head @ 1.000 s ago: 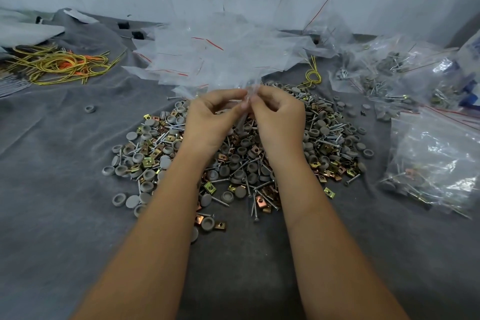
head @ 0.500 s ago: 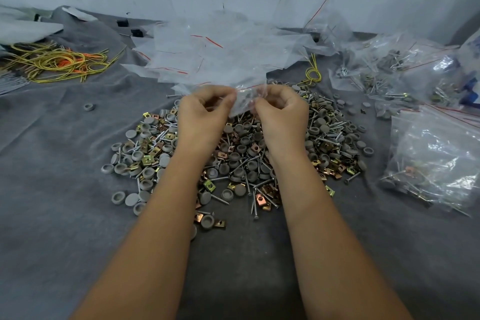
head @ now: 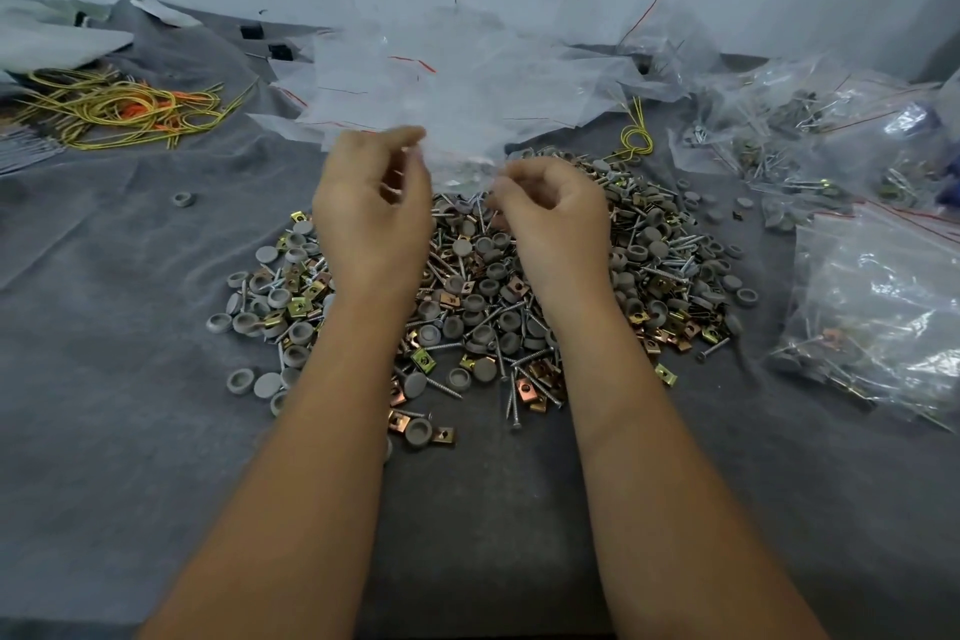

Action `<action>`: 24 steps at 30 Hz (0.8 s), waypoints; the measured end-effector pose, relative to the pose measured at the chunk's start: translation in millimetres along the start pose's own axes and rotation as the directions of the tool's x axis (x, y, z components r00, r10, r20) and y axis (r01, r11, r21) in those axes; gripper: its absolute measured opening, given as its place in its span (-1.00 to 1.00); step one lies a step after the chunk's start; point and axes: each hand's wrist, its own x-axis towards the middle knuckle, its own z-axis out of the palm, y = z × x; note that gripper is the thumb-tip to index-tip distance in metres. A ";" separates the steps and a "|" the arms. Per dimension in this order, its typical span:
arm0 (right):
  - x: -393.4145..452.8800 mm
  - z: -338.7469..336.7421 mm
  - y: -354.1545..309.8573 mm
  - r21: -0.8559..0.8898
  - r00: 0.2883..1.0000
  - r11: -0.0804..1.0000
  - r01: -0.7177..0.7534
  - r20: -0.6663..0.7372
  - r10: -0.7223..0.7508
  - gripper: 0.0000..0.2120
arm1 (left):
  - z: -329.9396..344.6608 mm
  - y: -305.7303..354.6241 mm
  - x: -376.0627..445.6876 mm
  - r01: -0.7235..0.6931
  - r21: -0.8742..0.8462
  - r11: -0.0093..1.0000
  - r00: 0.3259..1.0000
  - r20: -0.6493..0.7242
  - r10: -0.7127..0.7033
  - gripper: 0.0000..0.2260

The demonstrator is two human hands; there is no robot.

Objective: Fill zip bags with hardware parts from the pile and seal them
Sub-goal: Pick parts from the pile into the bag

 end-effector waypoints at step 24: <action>-2.6 7.3 8.1 -0.517 0.954 0.802 0.300 0.174 -0.244 -0.87 | 1.6 -10.0 0.1 0.177 0.305 0.936 0.908 0.317 -0.275 -0.86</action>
